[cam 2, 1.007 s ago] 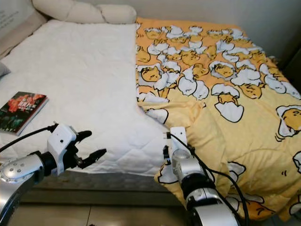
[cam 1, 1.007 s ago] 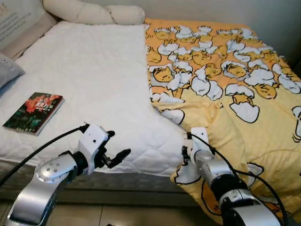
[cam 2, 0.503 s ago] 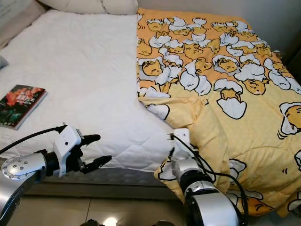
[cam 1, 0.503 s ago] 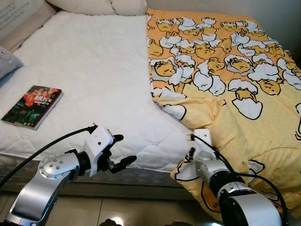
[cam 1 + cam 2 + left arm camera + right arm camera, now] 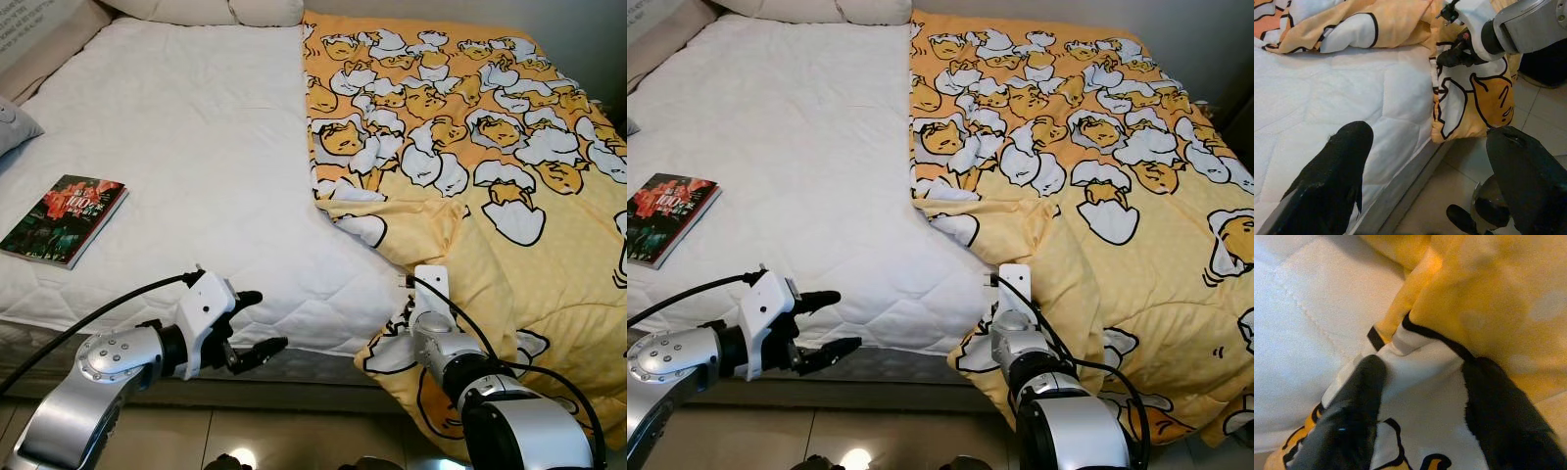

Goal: Clean up the room

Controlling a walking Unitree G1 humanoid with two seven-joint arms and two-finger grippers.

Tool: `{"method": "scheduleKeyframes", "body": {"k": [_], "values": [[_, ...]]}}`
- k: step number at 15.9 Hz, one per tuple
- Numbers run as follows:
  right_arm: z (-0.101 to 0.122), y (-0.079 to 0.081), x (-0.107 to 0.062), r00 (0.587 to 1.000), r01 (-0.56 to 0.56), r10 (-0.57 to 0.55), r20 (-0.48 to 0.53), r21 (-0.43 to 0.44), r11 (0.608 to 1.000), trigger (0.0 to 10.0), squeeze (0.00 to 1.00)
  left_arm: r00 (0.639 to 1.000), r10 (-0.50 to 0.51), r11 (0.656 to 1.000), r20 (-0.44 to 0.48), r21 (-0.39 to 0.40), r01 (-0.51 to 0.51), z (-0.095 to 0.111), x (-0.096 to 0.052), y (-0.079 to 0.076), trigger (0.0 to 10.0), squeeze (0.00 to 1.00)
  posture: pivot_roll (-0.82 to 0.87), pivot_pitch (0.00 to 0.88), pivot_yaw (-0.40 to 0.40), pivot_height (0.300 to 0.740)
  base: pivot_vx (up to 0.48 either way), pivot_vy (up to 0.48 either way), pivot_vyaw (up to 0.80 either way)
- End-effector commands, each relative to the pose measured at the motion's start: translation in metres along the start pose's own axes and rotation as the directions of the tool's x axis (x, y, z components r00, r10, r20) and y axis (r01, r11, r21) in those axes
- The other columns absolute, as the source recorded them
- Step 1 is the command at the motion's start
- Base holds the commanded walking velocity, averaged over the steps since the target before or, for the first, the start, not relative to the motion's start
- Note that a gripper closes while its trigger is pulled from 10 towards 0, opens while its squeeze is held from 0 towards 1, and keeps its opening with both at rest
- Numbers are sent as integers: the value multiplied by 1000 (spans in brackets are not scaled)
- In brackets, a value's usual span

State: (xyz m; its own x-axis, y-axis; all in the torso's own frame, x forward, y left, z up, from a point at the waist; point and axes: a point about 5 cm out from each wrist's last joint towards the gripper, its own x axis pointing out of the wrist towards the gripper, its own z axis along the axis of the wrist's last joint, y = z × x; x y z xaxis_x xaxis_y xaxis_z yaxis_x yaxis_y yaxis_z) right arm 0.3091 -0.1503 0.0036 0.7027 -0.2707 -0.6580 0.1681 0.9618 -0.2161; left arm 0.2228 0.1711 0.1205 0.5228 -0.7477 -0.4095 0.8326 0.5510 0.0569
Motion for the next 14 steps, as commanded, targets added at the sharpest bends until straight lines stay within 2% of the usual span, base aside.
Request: {"method": "scheduleKeyframes", "body": {"k": [1,11,14], "values": [[4,-1,1,1000,-8,8,2,20,1000,0,0,999,-33,999,6,24,33,4,0,-5,10000,0,16,72,-75,740,0,0,0],[0,-12,4,1000,-20,20,-3,32,999,0,0,999,-44,999,6,24,44,4,1,-3,10000,0,10,63,-79,740,0,0,0],[-1,-14,5,998,-62,62,4,47,997,0,0,999,-39,999,6,21,39,3,1,-3,10000,0,6,59,-78,740,0,0,0]]}}
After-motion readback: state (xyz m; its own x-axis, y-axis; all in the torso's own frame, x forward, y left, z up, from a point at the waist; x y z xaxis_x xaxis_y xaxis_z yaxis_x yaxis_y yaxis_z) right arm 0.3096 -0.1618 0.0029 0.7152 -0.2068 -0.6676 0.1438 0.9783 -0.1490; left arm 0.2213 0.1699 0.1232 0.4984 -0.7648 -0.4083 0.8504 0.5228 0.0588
